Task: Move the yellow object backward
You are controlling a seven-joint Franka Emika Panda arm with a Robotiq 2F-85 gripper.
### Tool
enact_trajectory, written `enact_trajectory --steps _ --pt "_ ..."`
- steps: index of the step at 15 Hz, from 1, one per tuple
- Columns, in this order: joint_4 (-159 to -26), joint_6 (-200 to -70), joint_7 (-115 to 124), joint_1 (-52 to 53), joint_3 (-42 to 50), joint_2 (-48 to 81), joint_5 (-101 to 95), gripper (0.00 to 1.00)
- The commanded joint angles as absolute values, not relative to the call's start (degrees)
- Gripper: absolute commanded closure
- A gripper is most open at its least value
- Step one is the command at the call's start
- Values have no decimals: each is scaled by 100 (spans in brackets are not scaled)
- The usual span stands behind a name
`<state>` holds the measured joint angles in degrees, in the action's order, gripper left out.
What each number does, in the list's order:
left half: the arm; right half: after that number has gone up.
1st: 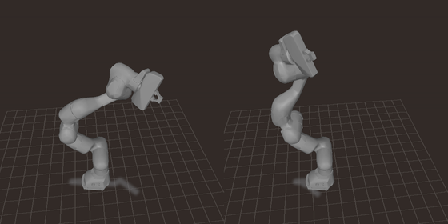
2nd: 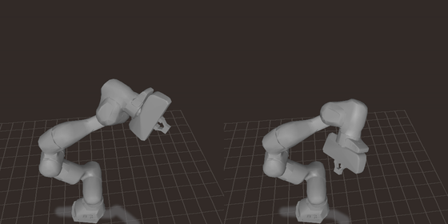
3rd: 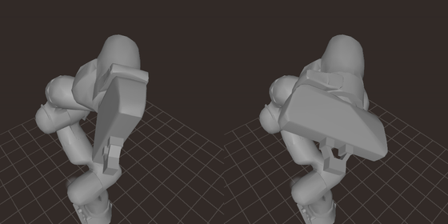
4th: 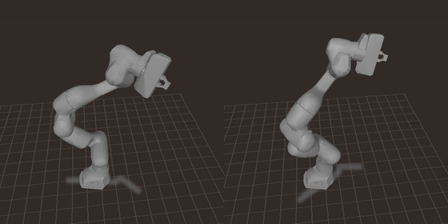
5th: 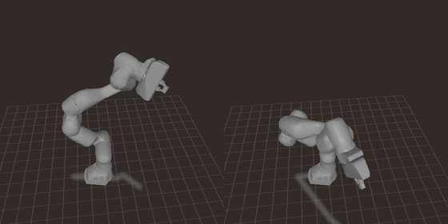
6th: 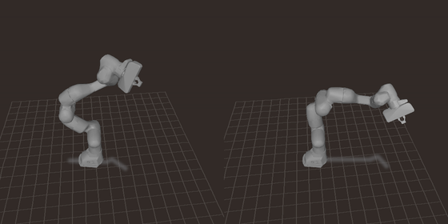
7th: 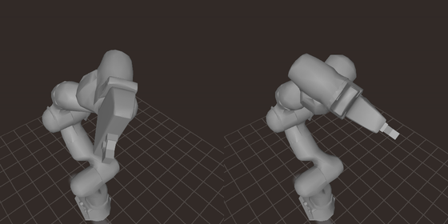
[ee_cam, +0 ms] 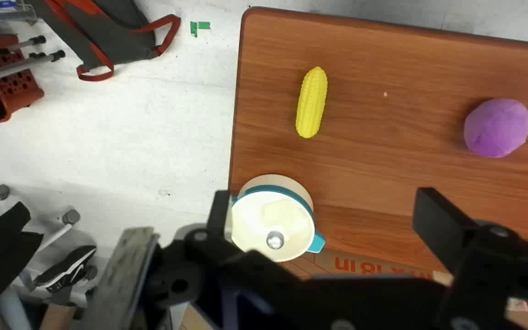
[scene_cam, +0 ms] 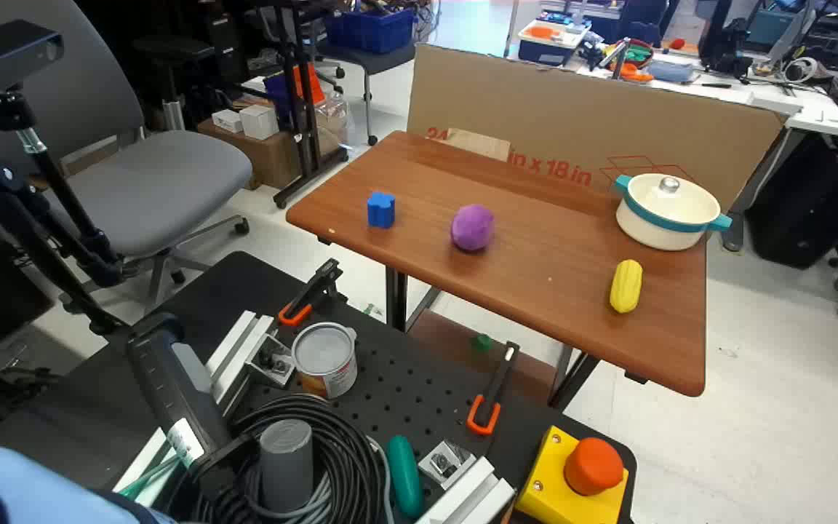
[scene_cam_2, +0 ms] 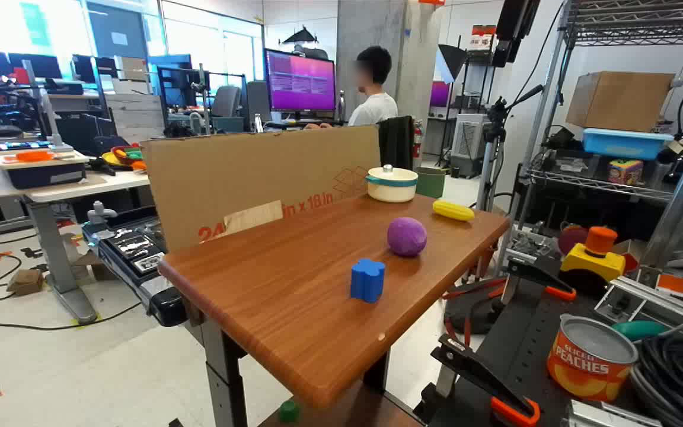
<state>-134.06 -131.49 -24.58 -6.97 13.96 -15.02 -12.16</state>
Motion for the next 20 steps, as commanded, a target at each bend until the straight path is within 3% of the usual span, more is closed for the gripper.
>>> enact_trajectory --steps 1,7,20 --pt "-13394 -13139 -2471 -753 1341 -1500 -1195 0" --pt "-13158 -13154 -2309 -713 1345 -1022 -1003 0" --pt "-11261 -12946 -2131 -1133 983 2525 -286 0"
